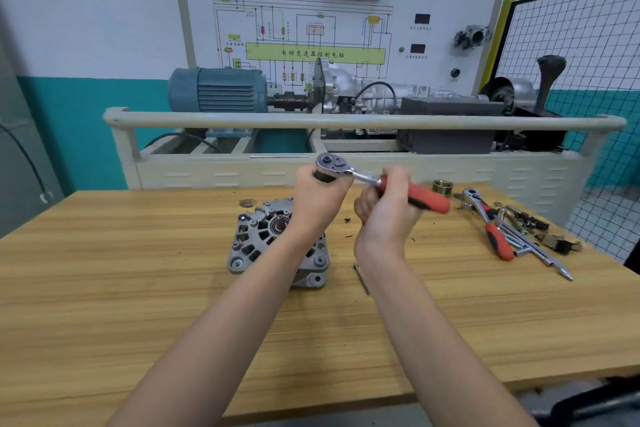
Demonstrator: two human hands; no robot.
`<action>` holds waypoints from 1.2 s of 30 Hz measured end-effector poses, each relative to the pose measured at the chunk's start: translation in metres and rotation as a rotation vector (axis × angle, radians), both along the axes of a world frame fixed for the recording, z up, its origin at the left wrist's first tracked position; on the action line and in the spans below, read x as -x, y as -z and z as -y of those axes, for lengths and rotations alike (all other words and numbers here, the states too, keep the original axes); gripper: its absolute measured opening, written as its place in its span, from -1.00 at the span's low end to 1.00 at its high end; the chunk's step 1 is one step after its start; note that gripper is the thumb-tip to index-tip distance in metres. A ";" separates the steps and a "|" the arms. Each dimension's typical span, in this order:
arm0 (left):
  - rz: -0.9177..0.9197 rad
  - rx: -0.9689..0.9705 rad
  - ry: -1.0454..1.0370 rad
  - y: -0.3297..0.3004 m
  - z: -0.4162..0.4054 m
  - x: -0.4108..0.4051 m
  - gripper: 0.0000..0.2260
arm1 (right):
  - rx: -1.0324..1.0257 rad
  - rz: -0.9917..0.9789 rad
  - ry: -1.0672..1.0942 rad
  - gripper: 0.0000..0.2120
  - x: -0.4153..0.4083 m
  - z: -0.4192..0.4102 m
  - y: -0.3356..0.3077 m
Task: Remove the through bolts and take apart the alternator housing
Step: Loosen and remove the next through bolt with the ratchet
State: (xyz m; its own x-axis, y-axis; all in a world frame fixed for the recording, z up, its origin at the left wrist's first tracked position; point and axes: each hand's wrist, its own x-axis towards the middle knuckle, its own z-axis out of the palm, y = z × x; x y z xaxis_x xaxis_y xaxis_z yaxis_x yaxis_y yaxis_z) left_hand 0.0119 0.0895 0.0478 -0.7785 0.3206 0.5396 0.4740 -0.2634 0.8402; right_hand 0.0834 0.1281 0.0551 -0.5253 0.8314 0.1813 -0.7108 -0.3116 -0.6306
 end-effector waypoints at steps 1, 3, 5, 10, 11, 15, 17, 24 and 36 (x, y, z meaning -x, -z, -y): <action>0.012 -0.028 -0.019 0.002 -0.002 -0.001 -0.62 | -0.010 -0.031 0.021 -0.73 -0.004 0.006 0.005; 0.024 -0.036 -0.026 0.004 -0.003 -0.002 -0.61 | -0.032 -0.062 0.020 -0.71 -0.007 0.010 0.008; 0.026 0.024 0.008 0.003 0.001 0.000 -0.65 | -0.069 -0.032 -0.029 -0.69 -0.006 0.002 0.001; -0.076 0.274 0.245 -0.011 0.025 0.013 -0.72 | -0.222 0.238 -0.407 -0.58 0.014 -0.039 -0.034; -0.087 0.307 0.310 -0.015 0.028 0.014 -0.70 | -0.258 0.274 -0.510 -0.52 0.019 -0.045 -0.042; -0.047 0.281 0.334 -0.017 0.025 0.014 -0.54 | -0.306 0.304 -0.642 -0.50 0.034 -0.049 -0.056; -0.012 0.224 0.287 -0.013 0.023 0.012 -0.56 | -0.263 0.292 -0.541 -0.55 0.033 -0.043 -0.051; 0.068 0.024 -0.069 -0.006 0.004 -0.003 -0.63 | -0.011 -0.021 -0.002 -0.73 0.004 0.005 0.001; -0.079 0.353 0.278 -0.020 0.027 0.004 -0.67 | -0.347 0.310 -0.665 -0.49 0.031 -0.053 -0.054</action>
State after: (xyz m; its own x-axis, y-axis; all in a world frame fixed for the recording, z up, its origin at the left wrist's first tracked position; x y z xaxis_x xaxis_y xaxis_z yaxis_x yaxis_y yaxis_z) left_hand 0.0076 0.0624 0.0678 -0.5980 0.6863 0.4139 0.4917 -0.0937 0.8657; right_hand 0.0519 0.1811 0.1091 -0.9585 0.2504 0.1366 -0.2229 -0.3586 -0.9065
